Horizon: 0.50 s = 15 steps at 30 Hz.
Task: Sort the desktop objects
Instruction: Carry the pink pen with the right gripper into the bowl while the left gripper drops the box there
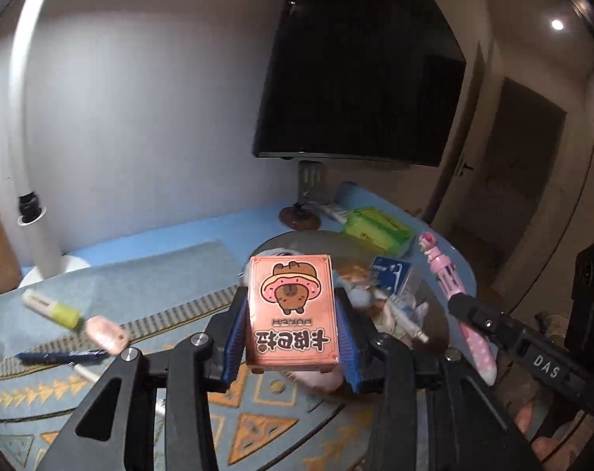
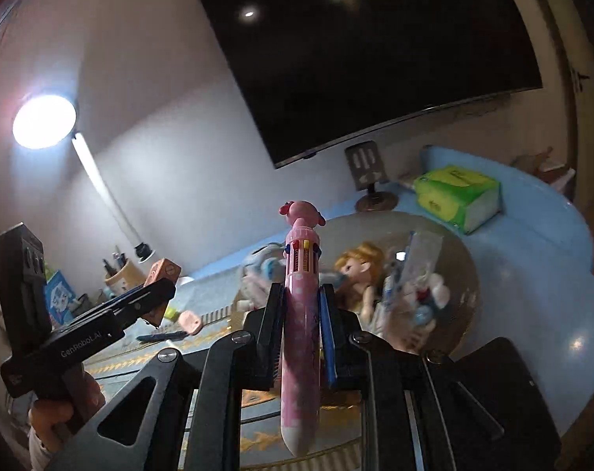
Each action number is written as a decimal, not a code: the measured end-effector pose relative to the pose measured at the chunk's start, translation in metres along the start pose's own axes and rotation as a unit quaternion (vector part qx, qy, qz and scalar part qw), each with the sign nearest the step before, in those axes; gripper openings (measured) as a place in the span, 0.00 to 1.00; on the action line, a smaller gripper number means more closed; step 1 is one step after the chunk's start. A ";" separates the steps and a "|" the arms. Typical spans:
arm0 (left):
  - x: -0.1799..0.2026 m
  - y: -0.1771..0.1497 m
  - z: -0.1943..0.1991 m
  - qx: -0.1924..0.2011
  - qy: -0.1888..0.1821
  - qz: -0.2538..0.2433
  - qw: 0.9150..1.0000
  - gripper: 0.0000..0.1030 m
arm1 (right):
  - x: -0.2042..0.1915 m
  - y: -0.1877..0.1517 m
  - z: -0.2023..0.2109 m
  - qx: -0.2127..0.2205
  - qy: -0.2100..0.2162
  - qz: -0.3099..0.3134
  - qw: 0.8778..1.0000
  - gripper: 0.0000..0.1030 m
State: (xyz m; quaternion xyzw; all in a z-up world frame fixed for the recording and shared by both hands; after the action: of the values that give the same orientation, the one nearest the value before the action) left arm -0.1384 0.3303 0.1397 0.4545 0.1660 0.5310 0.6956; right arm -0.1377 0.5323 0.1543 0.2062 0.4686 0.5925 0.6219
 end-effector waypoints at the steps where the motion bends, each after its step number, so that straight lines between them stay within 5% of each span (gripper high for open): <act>1: 0.009 0.006 -0.010 -0.001 -0.009 -0.007 1.000 0.36 | 0.007 0.004 -0.004 0.000 -0.006 -0.004 1.000 0.18; 6: 0.040 0.027 -0.064 0.002 -0.017 -0.001 1.000 0.36 | 0.030 0.016 -0.028 -0.002 -0.039 -0.017 0.999 0.18; 13: 0.035 0.030 -0.117 -0.034 -0.012 0.029 0.999 0.36 | 0.039 0.016 -0.059 -0.025 -0.045 -0.026 0.998 0.18; 15: 0.029 0.028 -0.120 -0.038 -0.019 0.051 0.998 0.43 | 0.039 0.017 -0.069 -0.039 -0.038 -0.032 0.998 0.18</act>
State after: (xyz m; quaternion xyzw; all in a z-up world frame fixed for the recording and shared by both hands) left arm -0.2298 0.4112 0.1058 0.4458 0.1090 0.5633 0.6871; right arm -0.2094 0.5515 0.1216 0.1888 0.4274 0.5819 0.6656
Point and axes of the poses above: each gripper's, at about its wrist camera, not at the fingertips, and z roughly against the way its jaws point, x to its right, y to its top, the point moved 3 cm from there along -z, roughly the way its jaws point, and after that the axes turned 2 degrees about z, right-handed, at the moved point
